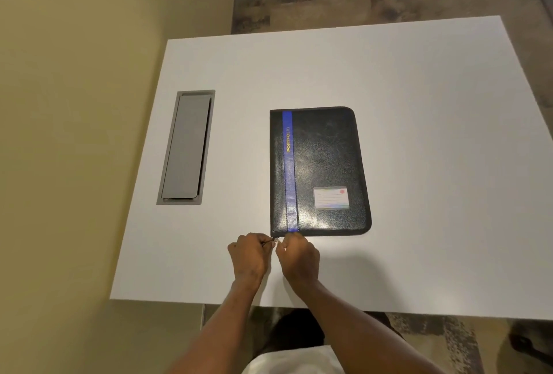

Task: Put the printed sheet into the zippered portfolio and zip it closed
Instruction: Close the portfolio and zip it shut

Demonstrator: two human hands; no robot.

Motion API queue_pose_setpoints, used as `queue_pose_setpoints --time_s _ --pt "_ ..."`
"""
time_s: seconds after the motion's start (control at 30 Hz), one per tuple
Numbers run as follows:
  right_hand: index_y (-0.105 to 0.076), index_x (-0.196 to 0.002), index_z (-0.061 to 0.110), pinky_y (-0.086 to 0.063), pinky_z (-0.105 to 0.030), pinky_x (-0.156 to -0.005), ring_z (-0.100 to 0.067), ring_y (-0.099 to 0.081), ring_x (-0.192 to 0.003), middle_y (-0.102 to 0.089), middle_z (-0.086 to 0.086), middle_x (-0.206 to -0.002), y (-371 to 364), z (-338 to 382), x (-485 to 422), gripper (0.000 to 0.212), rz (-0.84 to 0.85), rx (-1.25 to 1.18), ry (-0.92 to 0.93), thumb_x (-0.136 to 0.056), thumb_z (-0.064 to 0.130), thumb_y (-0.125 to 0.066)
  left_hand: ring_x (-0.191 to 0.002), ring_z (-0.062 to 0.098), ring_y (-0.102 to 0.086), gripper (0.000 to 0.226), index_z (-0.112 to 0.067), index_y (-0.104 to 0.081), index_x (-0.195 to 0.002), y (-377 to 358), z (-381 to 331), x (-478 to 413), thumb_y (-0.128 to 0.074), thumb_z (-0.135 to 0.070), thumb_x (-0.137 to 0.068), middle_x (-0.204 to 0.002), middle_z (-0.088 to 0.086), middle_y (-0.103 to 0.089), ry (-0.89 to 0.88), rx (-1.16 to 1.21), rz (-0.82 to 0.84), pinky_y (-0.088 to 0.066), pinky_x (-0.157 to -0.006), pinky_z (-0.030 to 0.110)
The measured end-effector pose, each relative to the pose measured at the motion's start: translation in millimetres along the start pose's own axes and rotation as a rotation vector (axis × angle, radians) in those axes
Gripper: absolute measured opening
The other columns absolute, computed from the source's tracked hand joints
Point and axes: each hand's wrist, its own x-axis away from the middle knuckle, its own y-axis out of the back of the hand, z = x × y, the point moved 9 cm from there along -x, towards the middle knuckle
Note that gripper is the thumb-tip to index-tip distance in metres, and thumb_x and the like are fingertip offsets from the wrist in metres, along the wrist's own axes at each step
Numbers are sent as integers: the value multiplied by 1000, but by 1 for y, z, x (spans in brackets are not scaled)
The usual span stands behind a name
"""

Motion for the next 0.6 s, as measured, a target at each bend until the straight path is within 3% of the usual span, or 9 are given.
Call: queue_pose_setpoints --time_s 0.07,0.2,0.47,0.53,0.6 --pt "-61 -72 13 -47 -35 -53 -34 -65 -60 -66 -6 -73 -2 -3 2 19 -37 -7 -28 -78 24 -75 -77 21 -69 23 -31 -75 -71 0 0 -1 -72 -33 -94 -66 -8 -71 -4 -35 -2 -50 -83 43" --pt "-63 -83 10 -45 -37 -61 -35 -66 -71 -67 -6 -82 -2 -6 5 16 -85 -72 -117 -85 26 -66 -82 18 -70 20 -31 -80 -79 2 -1 -2 -69 -35 -95 -76 -9 -77 -16 -86 -25 -48 -86 41" --pt "-62 -67 11 -46 -34 -41 -34 -62 -47 -61 -8 -65 16 -33 -2 20 -163 -23 -226 -67 12 -81 -98 18 -67 20 -33 -82 -99 7 -7 -1 -62 -33 -99 -96 -10 -79 -28 -175 -40 -36 -88 36" --pt "-61 -68 13 -45 -33 -39 -32 -61 -45 -60 -7 -65 25 -39 -1 10 -198 38 -167 -73 17 -68 -99 18 -66 20 -34 -82 -99 6 -8 -2 -62 -33 -99 -97 -10 -79 -25 -169 -24 -33 -88 36" --pt "-61 -69 14 -43 -32 -38 -30 -59 -44 -58 -6 -64 33 -44 2 16 -222 90 -120 -78 24 -52 -98 18 -66 20 -34 -81 -97 5 -11 -2 -62 -33 -98 -95 -11 -79 -42 -184 -13 -33 -89 35"
